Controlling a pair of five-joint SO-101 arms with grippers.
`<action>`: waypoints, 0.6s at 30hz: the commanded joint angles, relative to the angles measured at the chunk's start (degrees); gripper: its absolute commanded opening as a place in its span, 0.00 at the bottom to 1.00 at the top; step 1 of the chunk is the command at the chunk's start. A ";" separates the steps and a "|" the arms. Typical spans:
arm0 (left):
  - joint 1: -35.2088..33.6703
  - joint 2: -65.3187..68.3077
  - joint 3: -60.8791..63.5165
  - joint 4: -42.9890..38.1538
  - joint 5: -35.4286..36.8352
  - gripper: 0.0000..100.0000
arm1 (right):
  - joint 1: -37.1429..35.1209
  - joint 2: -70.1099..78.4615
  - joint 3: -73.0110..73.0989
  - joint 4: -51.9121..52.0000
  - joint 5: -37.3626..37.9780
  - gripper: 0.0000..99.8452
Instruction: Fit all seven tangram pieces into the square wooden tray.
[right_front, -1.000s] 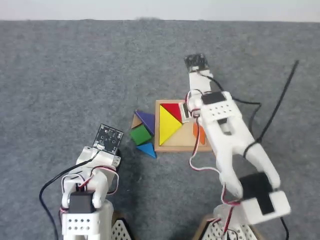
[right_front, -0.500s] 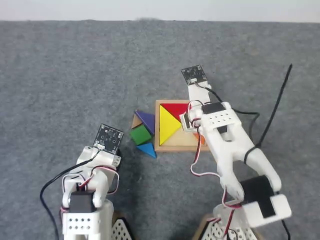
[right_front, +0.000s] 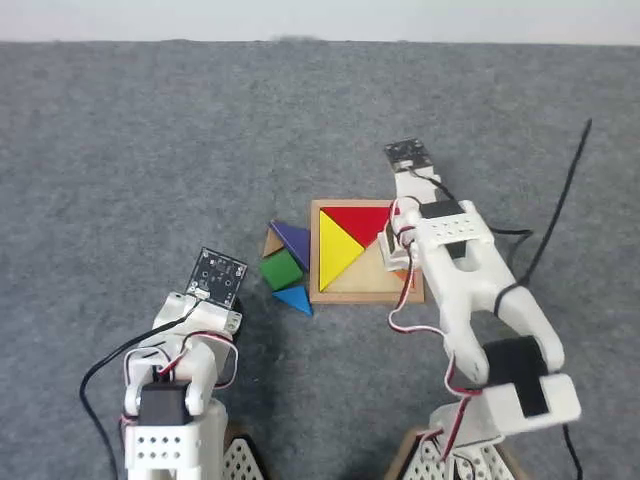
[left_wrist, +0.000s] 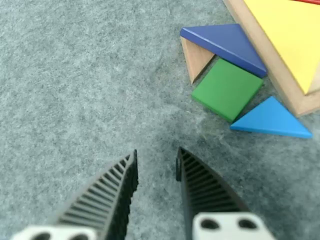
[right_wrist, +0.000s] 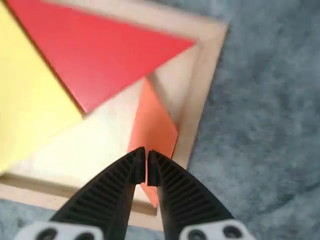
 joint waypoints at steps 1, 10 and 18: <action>-0.26 -0.88 -0.48 -0.79 -0.26 0.13 | 0.84 -9.80 3.69 -6.02 1.49 0.01; -0.26 -0.88 -0.48 -0.79 -0.26 0.13 | 2.07 -1.80 3.60 -3.82 1.67 0.01; -0.26 -0.88 -0.48 -0.79 -0.26 0.13 | -1.63 2.77 1.05 -1.19 3.25 0.01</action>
